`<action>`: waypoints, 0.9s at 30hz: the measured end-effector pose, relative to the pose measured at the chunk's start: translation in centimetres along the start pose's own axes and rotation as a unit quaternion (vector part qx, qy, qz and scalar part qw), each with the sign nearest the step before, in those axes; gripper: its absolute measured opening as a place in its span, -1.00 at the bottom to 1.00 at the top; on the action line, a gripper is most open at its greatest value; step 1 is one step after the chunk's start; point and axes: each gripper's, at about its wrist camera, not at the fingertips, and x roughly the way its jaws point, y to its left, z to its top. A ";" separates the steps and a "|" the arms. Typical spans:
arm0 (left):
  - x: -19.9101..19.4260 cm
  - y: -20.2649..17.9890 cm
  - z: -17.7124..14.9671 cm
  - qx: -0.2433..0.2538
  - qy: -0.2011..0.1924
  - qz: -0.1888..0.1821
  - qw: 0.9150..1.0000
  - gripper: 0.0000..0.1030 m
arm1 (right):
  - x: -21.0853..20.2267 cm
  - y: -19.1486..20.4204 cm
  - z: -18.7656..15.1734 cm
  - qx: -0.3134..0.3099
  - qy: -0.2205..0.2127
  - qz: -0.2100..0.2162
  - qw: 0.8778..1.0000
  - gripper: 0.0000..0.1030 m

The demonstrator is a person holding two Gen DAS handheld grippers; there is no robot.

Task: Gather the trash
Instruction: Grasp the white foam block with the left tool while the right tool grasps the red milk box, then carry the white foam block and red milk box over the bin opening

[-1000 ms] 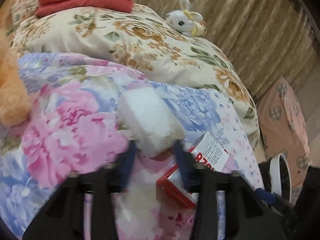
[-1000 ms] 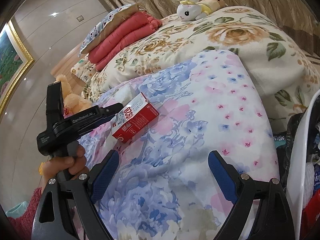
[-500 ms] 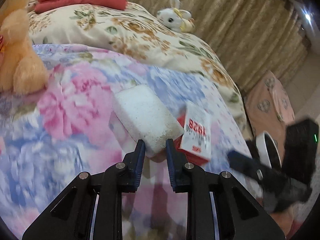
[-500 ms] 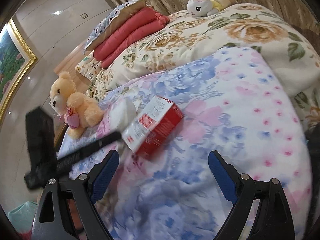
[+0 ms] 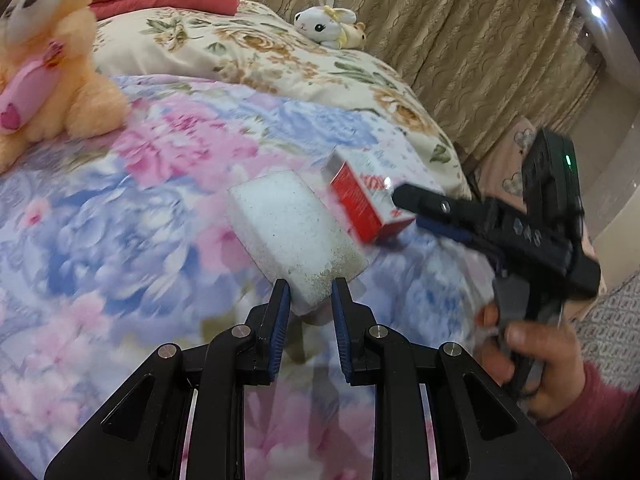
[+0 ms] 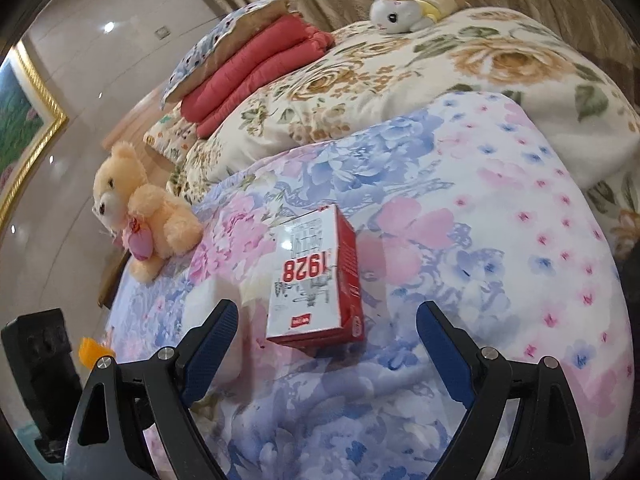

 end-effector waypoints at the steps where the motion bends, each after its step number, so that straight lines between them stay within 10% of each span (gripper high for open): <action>1: -0.1 0.2 -0.2 0.002 0.002 0.005 1.000 -0.59 | 0.5 0.4 0.1 -0.014 0.005 -0.006 1.000 0.79; 6: -1.1 0.9 -0.8 -0.007 0.001 0.034 0.999 -0.55 | 2.6 1.8 0.4 -0.070 0.021 -0.052 0.996 0.76; 9: -1.8 0.8 -1.0 -0.015 -0.008 0.040 0.999 -0.34 | 2.5 1.8 0.3 -0.083 0.019 -0.076 0.993 0.07; 11: -2.2 0.6 -1.3 -0.024 -0.017 0.048 0.998 0.16 | 1.7 1.3 0.0 -0.075 0.013 -0.075 0.994 0.05; 16: -1.6 -0.5 -1.7 -0.058 -0.034 0.077 0.995 0.45 | -1.1 -0.3 -1.6 -0.052 0.005 -0.072 0.996 0.05; 24: 0.5 -2.0 -0.6 -0.054 -0.049 0.150 0.986 0.43 | -1.6 -0.9 -2.0 -0.034 0.003 -0.065 0.997 0.14; 27: 1.4 -1.8 -0.7 -0.047 -0.036 0.156 0.986 -0.02 | -1.2 -0.5 -2.0 -0.047 0.004 -0.073 0.996 0.16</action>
